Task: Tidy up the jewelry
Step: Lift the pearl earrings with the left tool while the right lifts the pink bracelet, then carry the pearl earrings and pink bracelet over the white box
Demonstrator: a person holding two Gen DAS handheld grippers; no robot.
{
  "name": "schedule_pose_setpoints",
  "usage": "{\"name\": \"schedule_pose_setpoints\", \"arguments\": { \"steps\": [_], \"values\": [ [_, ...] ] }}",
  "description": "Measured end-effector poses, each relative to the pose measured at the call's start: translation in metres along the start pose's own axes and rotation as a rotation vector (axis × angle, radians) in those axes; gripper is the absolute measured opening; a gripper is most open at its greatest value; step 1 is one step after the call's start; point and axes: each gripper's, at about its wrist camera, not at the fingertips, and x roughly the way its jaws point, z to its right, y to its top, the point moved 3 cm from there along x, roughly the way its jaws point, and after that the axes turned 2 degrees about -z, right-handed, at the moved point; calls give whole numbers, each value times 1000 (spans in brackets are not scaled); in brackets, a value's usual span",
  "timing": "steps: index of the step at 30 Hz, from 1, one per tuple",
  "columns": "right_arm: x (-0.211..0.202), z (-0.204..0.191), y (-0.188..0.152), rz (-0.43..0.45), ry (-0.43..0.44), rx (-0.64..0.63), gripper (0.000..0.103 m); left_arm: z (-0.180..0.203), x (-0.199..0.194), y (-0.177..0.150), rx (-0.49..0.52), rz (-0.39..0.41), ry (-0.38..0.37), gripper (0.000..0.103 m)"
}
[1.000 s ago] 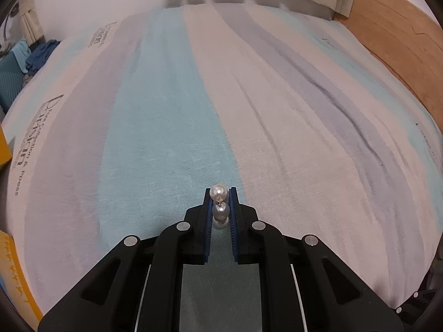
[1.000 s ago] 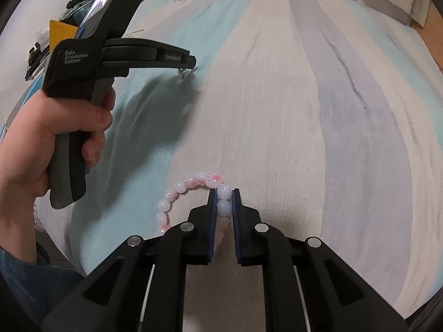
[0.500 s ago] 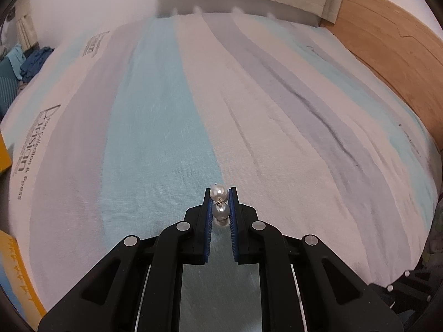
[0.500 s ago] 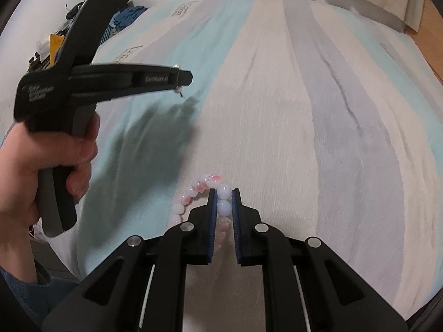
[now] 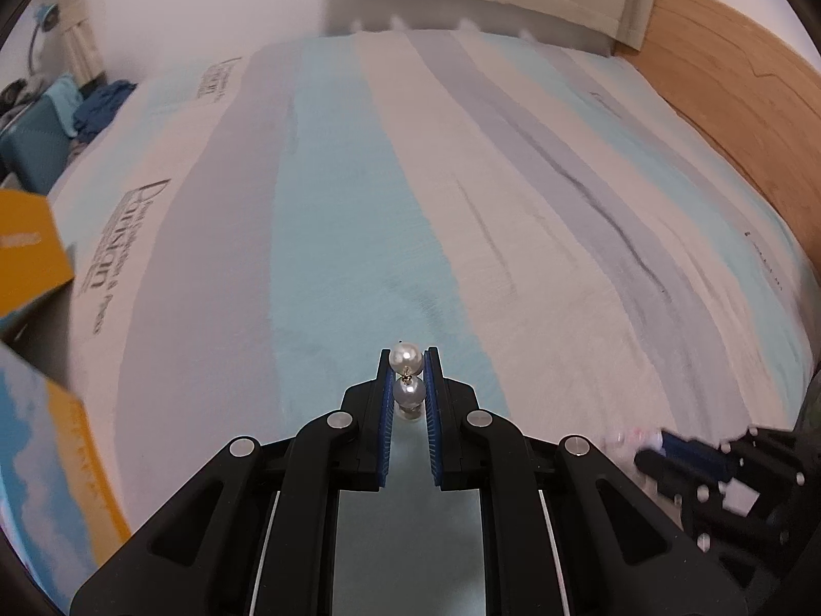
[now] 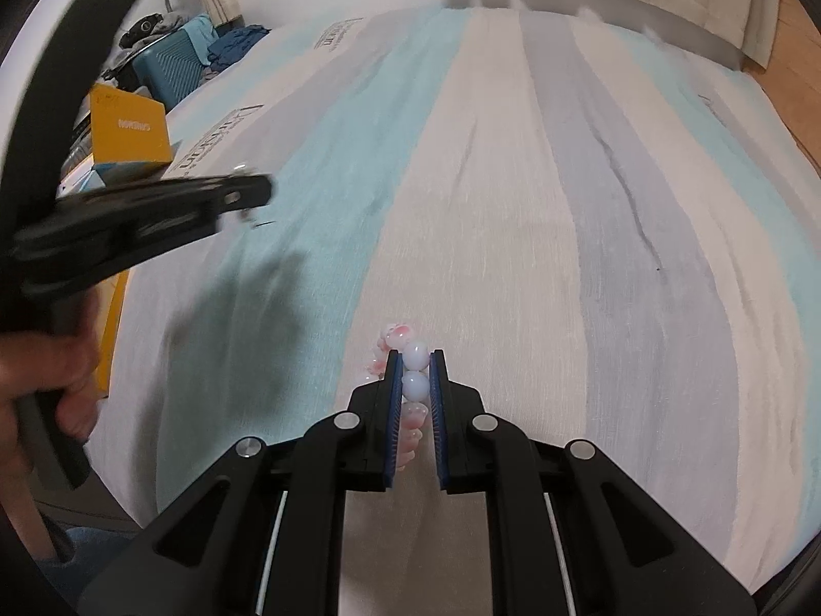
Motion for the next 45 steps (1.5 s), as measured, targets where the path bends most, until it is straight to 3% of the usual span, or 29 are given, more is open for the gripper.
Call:
{"name": "schedule_pose_setpoints", "arguments": {
  "steps": [7,20,36,45],
  "values": [
    [-1,-8,9,5,-30,13,10,-18,-16,-16,-43,-17,57,10],
    [-17,-25,27,38,-49,21,10,-36,-40,-42,-33,-54,46,10],
    [-43,-80,52,73,-34,-34,10,-82,-101,-48,-91,3,85,10],
    [-66,-130,77,122,-7,-94,10,-109,-138,-48,-130,53,107,10]
  ]
}}
